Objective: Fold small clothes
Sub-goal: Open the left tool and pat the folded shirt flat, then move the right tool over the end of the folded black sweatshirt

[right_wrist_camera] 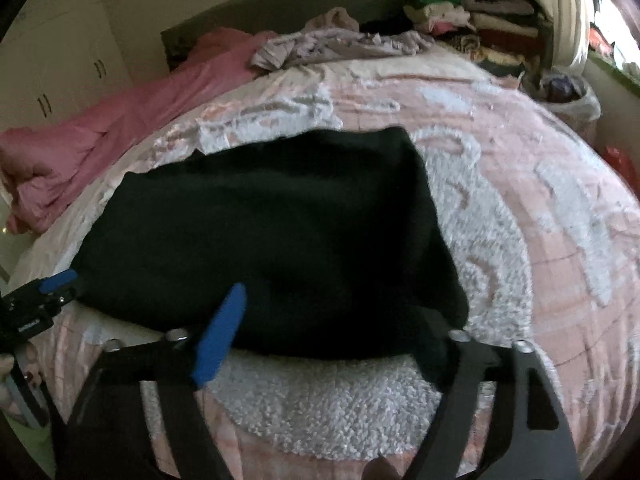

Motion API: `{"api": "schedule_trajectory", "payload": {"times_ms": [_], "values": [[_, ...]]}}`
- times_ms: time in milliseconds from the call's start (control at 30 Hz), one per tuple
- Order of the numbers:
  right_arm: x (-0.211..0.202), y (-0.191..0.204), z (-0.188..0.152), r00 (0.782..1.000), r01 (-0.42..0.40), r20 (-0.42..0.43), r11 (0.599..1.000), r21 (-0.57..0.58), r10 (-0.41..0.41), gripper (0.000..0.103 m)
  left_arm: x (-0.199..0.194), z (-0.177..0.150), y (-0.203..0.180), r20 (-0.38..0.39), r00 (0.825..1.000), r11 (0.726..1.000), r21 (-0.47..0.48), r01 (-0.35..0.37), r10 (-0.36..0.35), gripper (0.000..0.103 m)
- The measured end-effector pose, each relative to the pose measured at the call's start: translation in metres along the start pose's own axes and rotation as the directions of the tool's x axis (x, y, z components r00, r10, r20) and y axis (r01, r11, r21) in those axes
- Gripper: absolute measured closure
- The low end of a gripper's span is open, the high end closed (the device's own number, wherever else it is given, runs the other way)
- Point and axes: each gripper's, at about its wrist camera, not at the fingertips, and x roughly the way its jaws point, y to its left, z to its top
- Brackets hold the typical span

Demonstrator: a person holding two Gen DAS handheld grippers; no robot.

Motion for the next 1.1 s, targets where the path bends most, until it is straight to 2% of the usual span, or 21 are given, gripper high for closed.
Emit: {"api": "schedule_trajectory", "payload": {"times_ms": [133,200,333,433,500,767,1100], "values": [[-0.016,0.012,0.003,0.999,-0.023,0.041,1.000,-0.018,0.024,0.009,-0.012,0.001,0.001,0.023,1.000,1.000,-0.009,-0.007,0.007,0.036],[-0.024,0.021,0.004,0.996,-0.058,0.062,0.998,-0.034,0.060,0.008,-0.017,0.004,0.005,0.035,0.999,1.000,-0.018,-0.020,0.021,0.025],[-0.039,0.044,0.006,0.990,-0.096,0.098,0.992,-0.087,0.104,0.005,-0.028,0.009,0.012,0.070,0.996,0.998,-0.025,-0.061,0.063,0.017],[-0.048,0.062,0.008,0.984,-0.124,0.115,0.984,-0.126,0.139,0.005,-0.034,0.014,0.016,0.096,0.991,0.995,-0.025,-0.094,0.096,0.016],[-0.052,0.074,0.011,0.980,-0.141,0.118,0.978,-0.152,0.159,0.005,-0.038,0.016,0.021,0.106,0.987,0.993,-0.030,-0.117,0.120,0.010],[-0.058,0.122,0.021,0.964,-0.208,0.112,0.947,-0.244,0.240,0.005,-0.045,0.023,0.041,0.120,0.981,0.987,-0.078,-0.142,0.150,0.010],[-0.050,0.171,0.029,0.953,-0.241,0.092,0.903,-0.357,0.290,0.005,-0.043,0.030,0.064,0.119,0.975,0.977,-0.125,-0.172,0.187,0.010]]}}
